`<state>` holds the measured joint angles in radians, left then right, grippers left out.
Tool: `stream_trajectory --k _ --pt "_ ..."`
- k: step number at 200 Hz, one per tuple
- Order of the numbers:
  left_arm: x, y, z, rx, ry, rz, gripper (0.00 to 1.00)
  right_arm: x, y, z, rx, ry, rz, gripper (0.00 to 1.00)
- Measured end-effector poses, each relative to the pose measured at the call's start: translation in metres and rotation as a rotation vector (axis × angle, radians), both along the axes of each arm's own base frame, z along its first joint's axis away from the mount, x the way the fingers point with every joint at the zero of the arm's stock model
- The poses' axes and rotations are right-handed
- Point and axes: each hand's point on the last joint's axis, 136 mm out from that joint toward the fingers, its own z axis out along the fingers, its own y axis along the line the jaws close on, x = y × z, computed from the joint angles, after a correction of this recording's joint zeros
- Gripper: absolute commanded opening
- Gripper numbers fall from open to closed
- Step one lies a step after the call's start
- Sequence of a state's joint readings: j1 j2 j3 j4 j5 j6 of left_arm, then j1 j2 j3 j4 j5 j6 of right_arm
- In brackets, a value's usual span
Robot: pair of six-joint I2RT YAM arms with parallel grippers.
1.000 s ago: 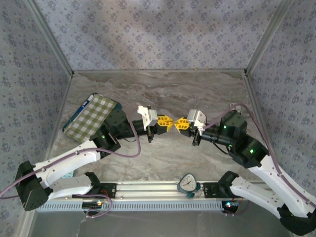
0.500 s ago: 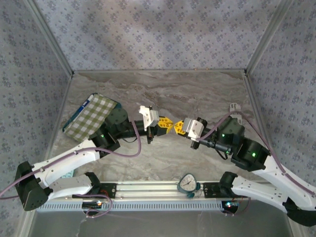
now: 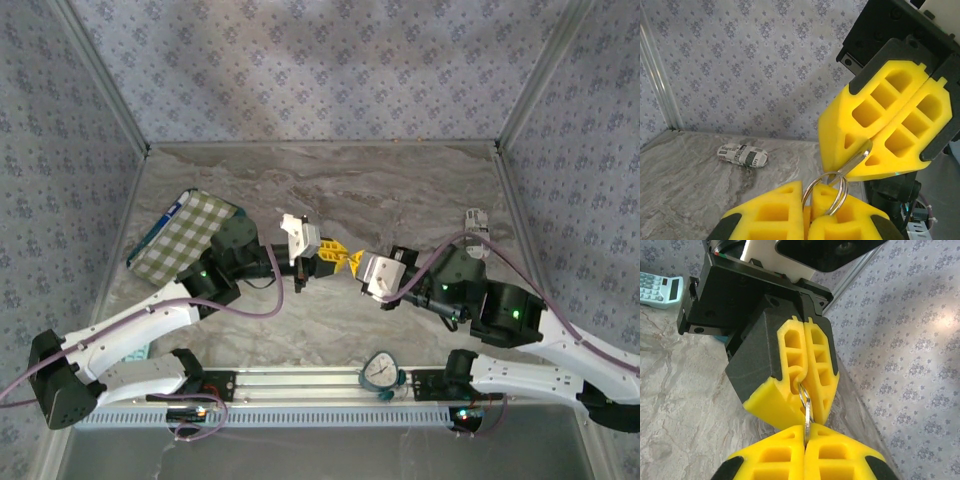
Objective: Remove the keys from the keyring
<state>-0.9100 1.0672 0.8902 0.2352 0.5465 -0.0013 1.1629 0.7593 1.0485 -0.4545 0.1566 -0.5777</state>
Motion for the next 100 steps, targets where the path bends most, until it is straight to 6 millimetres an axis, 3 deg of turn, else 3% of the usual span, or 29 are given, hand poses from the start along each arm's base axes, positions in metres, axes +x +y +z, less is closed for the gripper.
stream_trajectory --k 100 --pt "0.0031 0.0047 -0.0023 0.038 0.044 -0.005 0.00 0.0044 0.0099 -0.0035 -0.087 -0.045 -0.011 0.00"
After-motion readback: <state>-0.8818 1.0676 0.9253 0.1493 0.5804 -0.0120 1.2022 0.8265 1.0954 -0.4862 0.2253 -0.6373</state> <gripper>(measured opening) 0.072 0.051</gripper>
